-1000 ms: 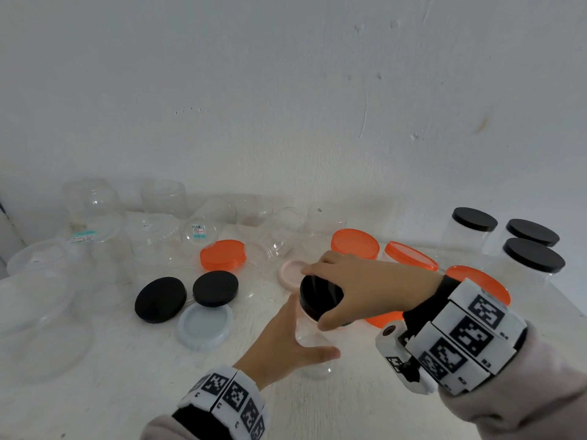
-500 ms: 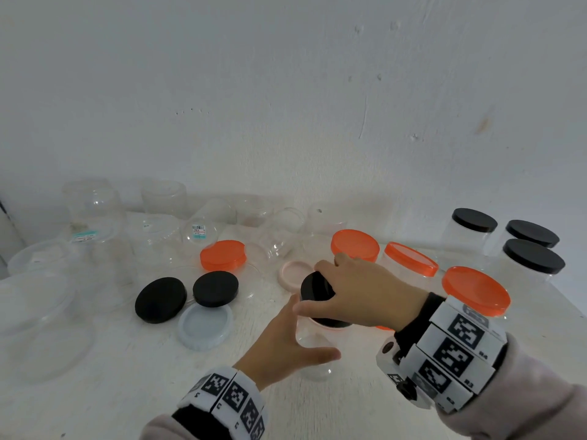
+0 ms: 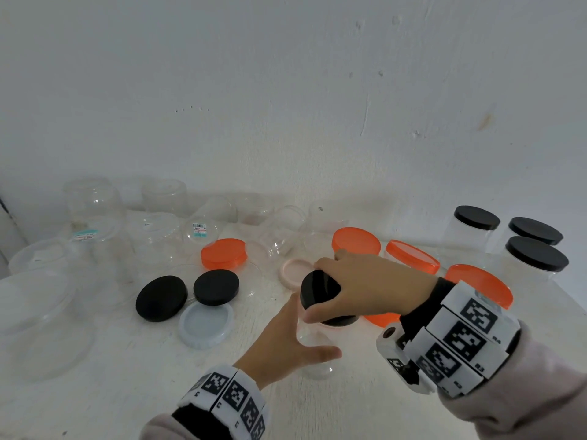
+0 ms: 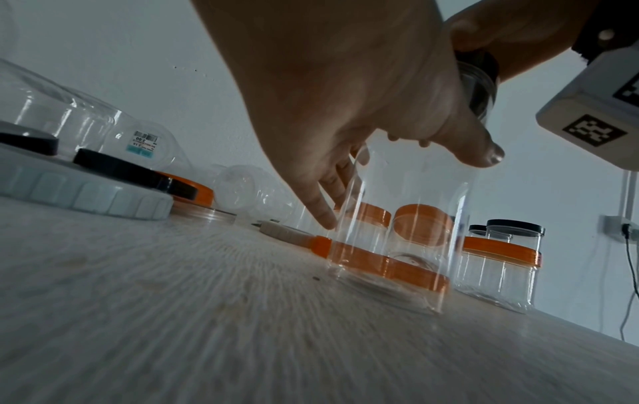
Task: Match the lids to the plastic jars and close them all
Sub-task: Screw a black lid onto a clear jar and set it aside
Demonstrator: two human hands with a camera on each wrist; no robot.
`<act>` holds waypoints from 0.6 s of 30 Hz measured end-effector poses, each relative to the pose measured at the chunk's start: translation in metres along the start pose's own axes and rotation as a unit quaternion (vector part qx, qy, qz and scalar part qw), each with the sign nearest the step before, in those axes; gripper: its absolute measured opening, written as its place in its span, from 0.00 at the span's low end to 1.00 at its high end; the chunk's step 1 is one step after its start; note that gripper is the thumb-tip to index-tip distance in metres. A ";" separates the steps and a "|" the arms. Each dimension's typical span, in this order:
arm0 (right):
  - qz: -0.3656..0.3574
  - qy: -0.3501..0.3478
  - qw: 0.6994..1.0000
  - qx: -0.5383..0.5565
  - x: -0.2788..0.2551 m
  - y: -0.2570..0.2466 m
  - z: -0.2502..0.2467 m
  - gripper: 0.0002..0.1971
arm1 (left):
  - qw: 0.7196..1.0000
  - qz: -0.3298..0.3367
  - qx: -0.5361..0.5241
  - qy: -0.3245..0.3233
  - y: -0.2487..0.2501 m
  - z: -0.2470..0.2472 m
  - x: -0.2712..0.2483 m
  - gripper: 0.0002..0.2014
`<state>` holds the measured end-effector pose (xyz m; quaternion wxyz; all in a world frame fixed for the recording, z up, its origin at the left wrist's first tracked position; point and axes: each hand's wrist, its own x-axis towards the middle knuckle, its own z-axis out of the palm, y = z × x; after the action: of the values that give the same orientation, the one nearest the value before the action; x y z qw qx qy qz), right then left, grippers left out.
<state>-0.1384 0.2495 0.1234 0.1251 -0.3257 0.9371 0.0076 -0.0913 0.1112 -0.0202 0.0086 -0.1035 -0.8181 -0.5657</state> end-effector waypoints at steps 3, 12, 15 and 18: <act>0.026 0.015 1.000 -0.004 0.001 -0.001 0.006 0.36 | 1.000 -0.003 0.007 0.000 0.001 0.000 0.000 0.41; -0.041 -0.059 0.997 0.037 -0.002 0.003 -0.010 0.39 | 1.000 -0.003 0.012 0.005 0.002 -0.001 0.000 0.41; -0.025 -0.036 0.999 0.028 -0.001 0.002 -0.007 0.37 | 1.000 -0.004 0.005 0.004 0.002 0.000 0.000 0.41; 0.003 -0.003 1.000 -0.003 0.001 0.000 -0.002 0.37 | 1.000 -0.001 0.003 0.003 0.000 0.000 0.000 0.42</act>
<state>-0.1395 0.2490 0.1252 0.1263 -0.3231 0.9378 0.0119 -0.0914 0.1115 -0.0201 0.0107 -0.1008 -0.8196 -0.5639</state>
